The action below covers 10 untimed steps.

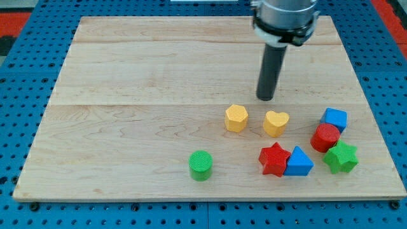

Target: Slide the heart diagonally to the hexagon

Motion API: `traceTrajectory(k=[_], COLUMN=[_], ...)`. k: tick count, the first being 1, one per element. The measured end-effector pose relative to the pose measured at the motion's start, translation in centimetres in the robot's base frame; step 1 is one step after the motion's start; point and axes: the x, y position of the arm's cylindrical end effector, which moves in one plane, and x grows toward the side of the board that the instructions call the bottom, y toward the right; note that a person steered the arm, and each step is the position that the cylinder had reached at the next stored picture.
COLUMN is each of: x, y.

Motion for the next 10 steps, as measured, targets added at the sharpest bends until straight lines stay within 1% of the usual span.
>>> traceTrajectory(k=[2,4,5,6,7,8,9,10], x=[-2.2,-2.7,0.0,1.6,5.3,8.4,10.3,7.4], y=[0.6,1.1,3.2,7.6,7.3,4.3,3.1,-1.3])
